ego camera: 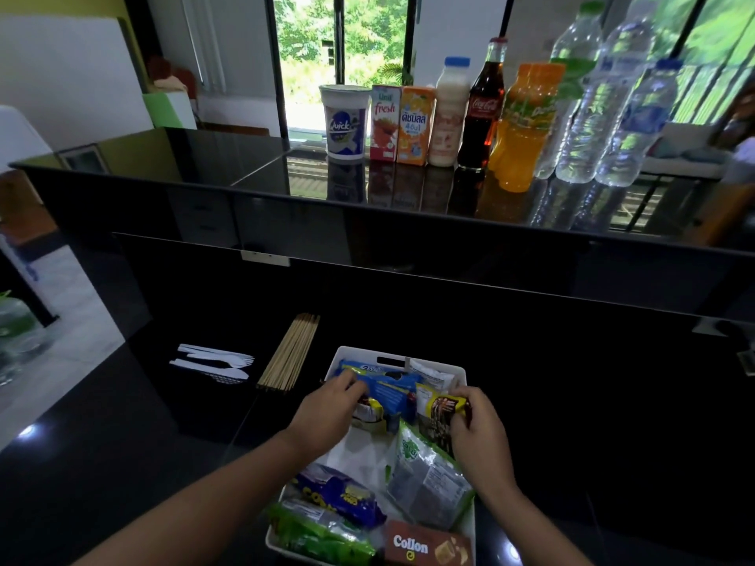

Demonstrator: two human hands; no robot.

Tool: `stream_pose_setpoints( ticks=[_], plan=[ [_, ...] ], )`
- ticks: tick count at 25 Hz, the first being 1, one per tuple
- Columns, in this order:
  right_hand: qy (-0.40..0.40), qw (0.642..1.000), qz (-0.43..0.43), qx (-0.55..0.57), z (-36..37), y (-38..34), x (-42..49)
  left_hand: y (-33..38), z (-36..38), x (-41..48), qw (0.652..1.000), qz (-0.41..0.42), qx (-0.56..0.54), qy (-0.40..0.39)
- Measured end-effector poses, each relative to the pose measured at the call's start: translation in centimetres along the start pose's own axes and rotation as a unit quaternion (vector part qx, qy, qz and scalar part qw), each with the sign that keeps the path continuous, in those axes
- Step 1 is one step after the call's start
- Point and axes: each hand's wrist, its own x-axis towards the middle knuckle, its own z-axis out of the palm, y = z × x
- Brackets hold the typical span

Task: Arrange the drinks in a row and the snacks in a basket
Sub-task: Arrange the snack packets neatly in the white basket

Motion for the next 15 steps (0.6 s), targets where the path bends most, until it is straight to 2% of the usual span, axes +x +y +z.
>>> stream_pose_setpoints(
  ticks=[4, 8, 12, 15],
  plan=[
    [0.048, 0.997, 0.048, 0.023, -0.3, 0.6, -2.7, 0.0, 0.2, -0.6, 1.000, -0.006, -0.001, -0.004],
    [0.028, 0.997, 0.060, 0.042, 0.3, 0.7, -3.6, 0.6, 0.6, -0.4, 0.997, -0.034, 0.065, -0.019],
    [-0.002, 0.998, 0.054, 0.037, 0.5, 0.7, -2.3, 0.5, -0.6, 0.3, 0.997, -0.074, -0.032, 0.017],
    [0.009, 0.998, 0.042, 0.055, 0.6, 0.8, -1.1, 0.1, -0.9, 0.3, 0.979, -0.133, -0.155, 0.028]
  ],
)
